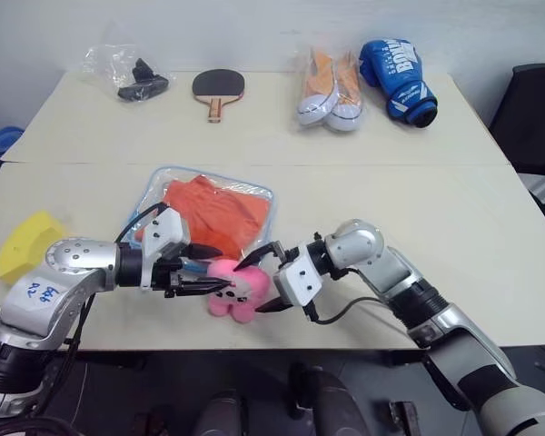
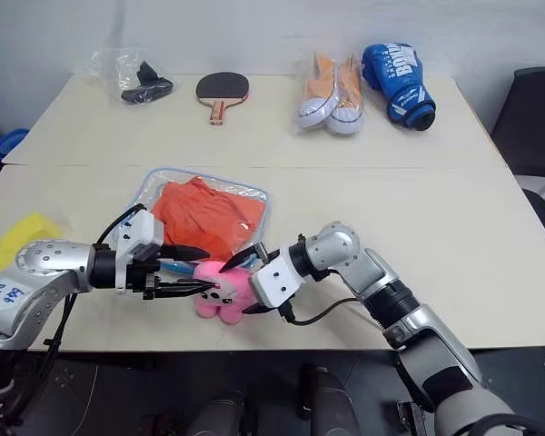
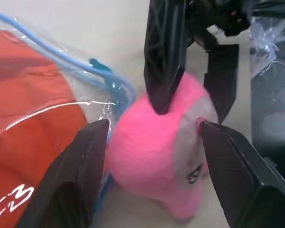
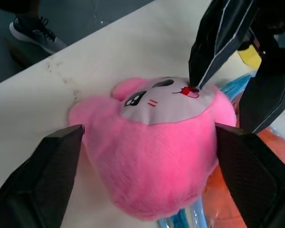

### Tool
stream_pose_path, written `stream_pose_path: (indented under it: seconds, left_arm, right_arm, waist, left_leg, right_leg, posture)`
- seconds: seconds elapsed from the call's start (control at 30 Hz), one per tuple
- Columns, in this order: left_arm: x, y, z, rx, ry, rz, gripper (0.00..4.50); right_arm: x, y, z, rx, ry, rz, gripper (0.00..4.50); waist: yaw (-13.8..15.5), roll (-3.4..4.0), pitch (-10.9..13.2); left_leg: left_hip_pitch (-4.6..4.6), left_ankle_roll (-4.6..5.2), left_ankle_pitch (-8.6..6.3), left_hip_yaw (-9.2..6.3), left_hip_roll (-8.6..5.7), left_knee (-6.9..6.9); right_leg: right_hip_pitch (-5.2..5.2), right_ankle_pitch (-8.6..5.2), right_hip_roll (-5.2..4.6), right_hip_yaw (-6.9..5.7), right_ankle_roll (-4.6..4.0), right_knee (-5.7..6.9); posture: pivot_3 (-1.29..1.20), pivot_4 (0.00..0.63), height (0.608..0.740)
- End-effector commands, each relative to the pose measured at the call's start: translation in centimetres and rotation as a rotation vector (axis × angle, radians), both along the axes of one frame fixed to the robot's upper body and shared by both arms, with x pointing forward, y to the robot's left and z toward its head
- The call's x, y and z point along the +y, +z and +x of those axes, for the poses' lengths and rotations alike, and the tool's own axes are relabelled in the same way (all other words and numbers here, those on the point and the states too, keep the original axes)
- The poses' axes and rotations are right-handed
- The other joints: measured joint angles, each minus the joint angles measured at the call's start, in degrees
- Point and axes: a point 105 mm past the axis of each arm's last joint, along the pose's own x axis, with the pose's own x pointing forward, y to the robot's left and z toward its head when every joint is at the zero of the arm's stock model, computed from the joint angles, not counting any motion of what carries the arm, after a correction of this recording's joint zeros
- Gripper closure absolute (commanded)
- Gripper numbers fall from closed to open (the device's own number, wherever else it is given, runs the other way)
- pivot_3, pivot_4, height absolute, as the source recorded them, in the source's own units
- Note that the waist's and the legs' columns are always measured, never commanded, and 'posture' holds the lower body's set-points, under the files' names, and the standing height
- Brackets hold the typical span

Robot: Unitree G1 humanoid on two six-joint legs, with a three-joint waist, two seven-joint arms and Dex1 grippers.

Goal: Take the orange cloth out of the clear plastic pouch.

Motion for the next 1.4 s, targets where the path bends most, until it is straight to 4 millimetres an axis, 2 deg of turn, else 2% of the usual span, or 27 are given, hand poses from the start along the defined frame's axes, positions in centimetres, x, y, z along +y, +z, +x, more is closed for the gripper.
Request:
stream_pose_path:
  seconds: [0.03, 0.23, 0.37, 0.4, 0.43, 0.57, 0.7, 0.77, 1.0, 1.4]
  left_arm:
    - [-1.3, 0.0, 0.2, -0.014, -0.067, -0.007, 1.25]
    - [-2.0, -1.9, 0.2, 0.033, -0.15, 0.066, 1.25]
    - [-1.5, -2.6, 0.3, 0.035, -0.167, 0.117, 1.25]
    - [-1.5, -2.6, 0.4, 0.033, -0.166, 0.119, 1.68]
    - [-1.4, -2.6, 0.3, 0.032, -0.172, 0.118, 1.9]
    - [-0.9, -2.4, -0.4, 0.019, -0.198, 0.132, 3.13]
    - [-0.6, -1.6, -0.8, 0.003, -0.178, 0.099, 4.19]
    - [-0.5, -1.4, -1.1, 0.005, -0.172, 0.092, 4.44]
    - [-0.1, -1.3, -3.0, 0.032, -0.174, 0.099, 4.44]
    - [0.1, -0.8, -2.8, 0.01, -0.118, 0.088, 4.44]
  right_arm:
    - [-0.3, 1.0, -0.2, -0.051, 0.003, 0.033, 0.34]
    - [-1.2, 1.6, -0.1, -0.114, -0.03, 0.044, 0.34]
    - [-2.5, 4.1, -0.1, -0.148, -0.091, 0.102, 0.34]
    - [-3.0, 4.6, 0.0, -0.139, -0.114, 0.113, 0.29]
    - [-3.6, 4.9, 0.1, -0.116, -0.147, 0.12, 0.29]
    - [-5.4, 4.7, 1.3, -0.022, -0.285, 0.124, 0.29]
    - [-4.6, 3.8, 2.7, -0.046, -0.328, 0.117, 0.29]
    - [-3.6, 3.6, 3.2, -0.046, -0.335, 0.138, 0.29]
    - [-0.2, 3.2, 3.9, -0.054, -0.284, 0.168, 0.29]
    - [2.3, 2.4, 3.4, -0.015, -0.22, 0.183, 0.29]
  waist:
    - [0.1, 0.0, 0.0]
    - [0.1, 0.0, 0.0]
    - [0.2, 0.0, 0.0]
    - [0.2, 0.0, 0.0]
    - [0.2, 0.0, 0.0]
    - [0.1, -0.01, 0.0]
    - [-0.2, -0.01, 0.0]
    - [-0.4, -0.01, 0.0]
    - [-1.1, 0.0, 0.0]
    - [-1.2, 0.0, 0.0]
  left_leg:
    - [0.0, 0.0, 0.0, 0.01, 0.0, 0.0]
    - [-0.01, 0.0, 0.0, 0.01, 0.0, 0.02]
    - [0.0, 0.0, 0.0, 0.02, 0.0, 0.02]
    - [-0.01, 0.01, 0.0, 0.01, 0.0, 0.03]
    - [0.0, 0.01, 0.0, 0.01, 0.0, 0.03]
    - [0.0, 0.03, -0.01, -0.01, 0.01, 0.03]
    - [0.05, 0.03, -0.01, 0.06, 0.05, 0.01]
    - [0.07, 0.03, -0.01, 0.05, 0.05, 0.0]
    - [0.0, 0.03, -0.01, -0.02, 0.06, -0.01]
    - [-0.01, 0.03, -0.01, -0.07, 0.05, 0.0]
  right_leg:
    - [0.0, 0.0, 0.0, 0.0, 0.0, 0.0]
    - [0.0, 0.0, -0.01, 0.0, 0.0, 0.01]
    - [0.0, 0.0, -0.01, 0.01, 0.0, 0.02]
    - [0.0, 0.0, -0.01, 0.0, 0.0, 0.02]
    - [0.01, 0.0, -0.01, 0.0, 0.0, 0.02]
    - [0.02, 0.0, -0.02, 0.0, 0.0, 0.0]
    - [0.02, -0.02, 0.02, 0.04, -0.03, 0.05]
    - [0.01, -0.03, 0.02, 0.04, -0.05, 0.09]
    - [-0.01, -0.03, 0.0, 0.0, -0.05, 0.05]
    - [-0.01, -0.03, -0.02, -0.01, -0.06, 0.05]
  posture:
    - [0.0, 0.15, 0.74]
    - [0.0, 0.15, 0.74]
    - [0.0, 0.15, 0.74]
    - [0.0, 0.15, 0.74]
    - [0.0, 0.15, 0.74]
    - [0.0, 0.15, 0.74]
    - [0.0, 0.15, 0.74]
    - [0.0, 0.15, 0.74]
    - [0.0, 0.15, 0.74]
    - [0.0, 0.15, 0.74]
